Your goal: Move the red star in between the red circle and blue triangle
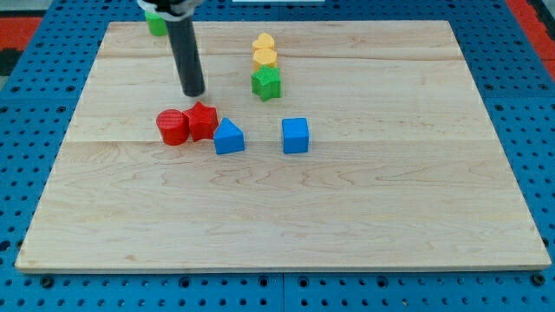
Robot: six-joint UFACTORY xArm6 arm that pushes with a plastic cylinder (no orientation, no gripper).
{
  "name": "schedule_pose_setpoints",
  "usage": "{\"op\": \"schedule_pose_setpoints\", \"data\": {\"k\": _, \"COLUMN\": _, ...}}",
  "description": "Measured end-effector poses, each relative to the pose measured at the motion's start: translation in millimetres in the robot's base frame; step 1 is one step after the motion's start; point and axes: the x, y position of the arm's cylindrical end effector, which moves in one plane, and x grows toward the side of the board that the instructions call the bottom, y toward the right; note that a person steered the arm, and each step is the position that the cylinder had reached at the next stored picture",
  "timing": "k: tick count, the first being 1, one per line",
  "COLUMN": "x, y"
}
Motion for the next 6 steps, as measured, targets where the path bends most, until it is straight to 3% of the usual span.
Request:
{"op": "schedule_pose_setpoints", "data": {"k": 1, "x": -5, "y": 12}}
{"op": "schedule_pose_setpoints", "data": {"k": 2, "x": 22, "y": 51}}
{"op": "schedule_pose_setpoints", "data": {"k": 6, "x": 54, "y": 32}}
